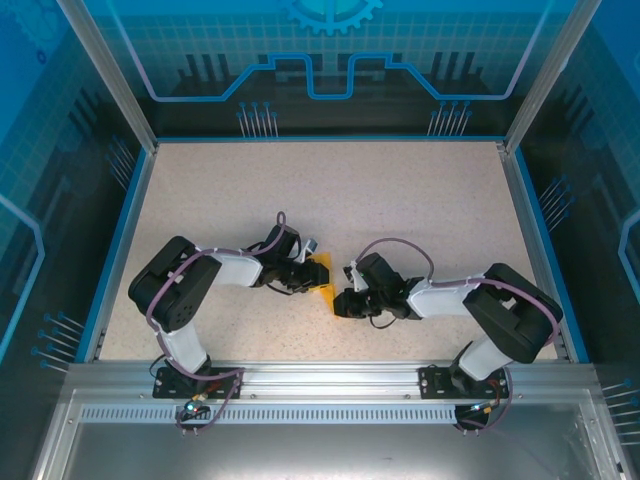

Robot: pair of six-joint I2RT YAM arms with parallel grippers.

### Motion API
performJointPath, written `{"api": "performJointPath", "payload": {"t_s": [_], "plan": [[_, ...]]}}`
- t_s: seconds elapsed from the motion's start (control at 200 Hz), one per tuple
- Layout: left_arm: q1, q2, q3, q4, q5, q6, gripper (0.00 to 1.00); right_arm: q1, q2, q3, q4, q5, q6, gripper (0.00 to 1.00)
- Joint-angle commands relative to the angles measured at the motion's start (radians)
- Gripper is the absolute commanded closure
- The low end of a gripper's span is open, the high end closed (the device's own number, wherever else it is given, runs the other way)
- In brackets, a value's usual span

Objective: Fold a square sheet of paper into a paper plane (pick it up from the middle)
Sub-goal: Fold the wing for the fifth time at the center of the table.

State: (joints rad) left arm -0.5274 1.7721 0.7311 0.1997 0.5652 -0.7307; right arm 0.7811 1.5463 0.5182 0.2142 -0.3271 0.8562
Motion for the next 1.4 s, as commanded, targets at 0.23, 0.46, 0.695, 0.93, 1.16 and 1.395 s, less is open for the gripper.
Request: {"api": "performJointPath", "payload": {"t_s": [0.23,0.46,0.695,0.93,1.16,1.395], "plan": [[-0.003,0.033,0.008,-0.076,-0.022,0.024,0.71,0.024,-0.023,0.038,-0.079,0.0,-0.01,0.82],[-0.003,0.035,0.006,-0.075,-0.018,0.027,0.72,0.014,-0.021,0.078,-0.105,0.053,-0.001,0.78],[-0.003,0.038,0.008,-0.08,-0.016,0.034,0.72,0.005,0.013,0.091,-0.076,0.039,0.013,0.82],[-0.004,0.038,0.006,-0.08,-0.014,0.036,0.72,0.005,0.017,0.075,-0.072,0.021,0.009,0.9],[-0.003,0.04,0.01,-0.093,-0.023,0.031,0.73,0.046,0.072,0.085,-0.113,-0.001,-0.029,0.95],[-0.003,0.046,0.016,-0.112,-0.032,0.028,0.73,0.106,0.12,0.121,-0.261,0.08,-0.043,0.95]]}}
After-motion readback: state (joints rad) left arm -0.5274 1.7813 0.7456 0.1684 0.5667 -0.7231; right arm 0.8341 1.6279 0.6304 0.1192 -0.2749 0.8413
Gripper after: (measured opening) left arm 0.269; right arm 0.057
